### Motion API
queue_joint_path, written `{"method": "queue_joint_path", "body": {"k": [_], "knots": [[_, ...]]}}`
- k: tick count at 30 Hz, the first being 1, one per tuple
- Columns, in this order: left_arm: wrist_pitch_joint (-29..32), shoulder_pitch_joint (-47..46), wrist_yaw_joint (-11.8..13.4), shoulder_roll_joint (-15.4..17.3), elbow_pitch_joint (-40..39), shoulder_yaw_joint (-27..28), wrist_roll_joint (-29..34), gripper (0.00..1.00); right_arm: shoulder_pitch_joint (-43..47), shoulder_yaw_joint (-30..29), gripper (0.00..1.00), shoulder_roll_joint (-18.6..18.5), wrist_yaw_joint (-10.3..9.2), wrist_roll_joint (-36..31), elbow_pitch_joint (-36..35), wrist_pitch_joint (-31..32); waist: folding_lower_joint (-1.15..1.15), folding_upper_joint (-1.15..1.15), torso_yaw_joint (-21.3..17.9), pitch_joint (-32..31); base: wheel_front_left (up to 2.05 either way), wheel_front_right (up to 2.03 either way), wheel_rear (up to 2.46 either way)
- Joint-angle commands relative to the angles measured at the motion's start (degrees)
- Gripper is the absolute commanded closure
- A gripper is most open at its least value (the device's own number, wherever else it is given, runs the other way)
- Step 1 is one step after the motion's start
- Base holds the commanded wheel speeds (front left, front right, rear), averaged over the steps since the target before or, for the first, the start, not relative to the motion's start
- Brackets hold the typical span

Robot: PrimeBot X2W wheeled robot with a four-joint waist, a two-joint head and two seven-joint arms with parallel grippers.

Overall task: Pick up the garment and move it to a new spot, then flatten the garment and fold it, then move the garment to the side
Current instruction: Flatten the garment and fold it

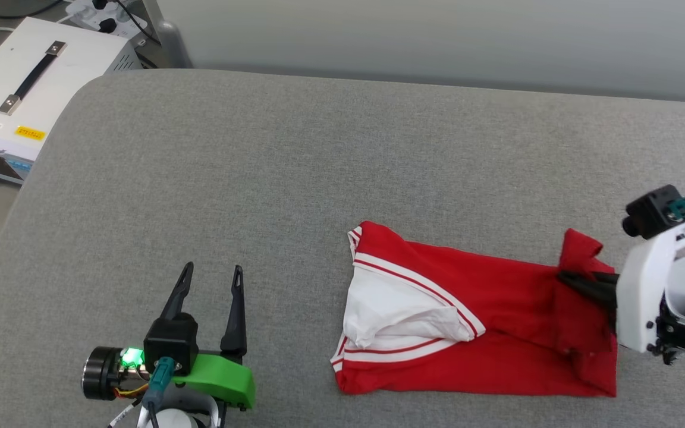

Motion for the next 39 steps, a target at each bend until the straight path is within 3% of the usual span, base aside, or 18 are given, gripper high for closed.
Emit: {"method": "queue_joint_path", "body": {"k": [1,9,17,31,38,39], "knots": [[-0.3,-1.0,-0.4,-0.5,0.2,0.2,0.7,0.0,-2.7,1.7,1.0,1.4,-0.04,-0.9,-0.2,0.9,0.0,0.0,0.5,0.8,0.0,0.0,0.0],[-0.3,-2.7,-1.1,-1.4,0.6,0.4,1.2,0.0,-14.6,13.5,1.0,8.2,-0.04,-2.8,3.3,3.9,0.0,0.0,1.3,2.9,0.0,0.0,0.0],[-0.3,-3.8,-1.3,-2.1,0.9,0.5,1.6,0.0,-21.3,23.2,1.0,13.6,-0.04,-1.9,9.5,1.9,0.0,0.0,2.0,4.4,0.0,0.0,0.0],[-0.3,-5.5,-1.7,-2.9,1.0,0.7,2.0,0.0,-26.0,32.4,1.0,20.5,-0.04,0.7,21.1,-6.3,0.0,0.0,2.3,6.7,0.0,0.0,0.0],[-0.3,-5.6,-1.7,-3.2,1.5,0.8,1.9,0.0,-26.8,35.8,1.0,21.3,-0.04,2.0,25.6,-9.8,0.0,0.0,2.2,6.4,0.0,0.0,0.0],[-0.3,-5.5,-1.7,-3.2,1.6,0.9,1.9,0.0,-26.9,36.1,0.66,21.1,-0.04,2.0,25.7,-10.6,0.0,0.0,2.2,6.2,0.0,0.0,0.0]]}}
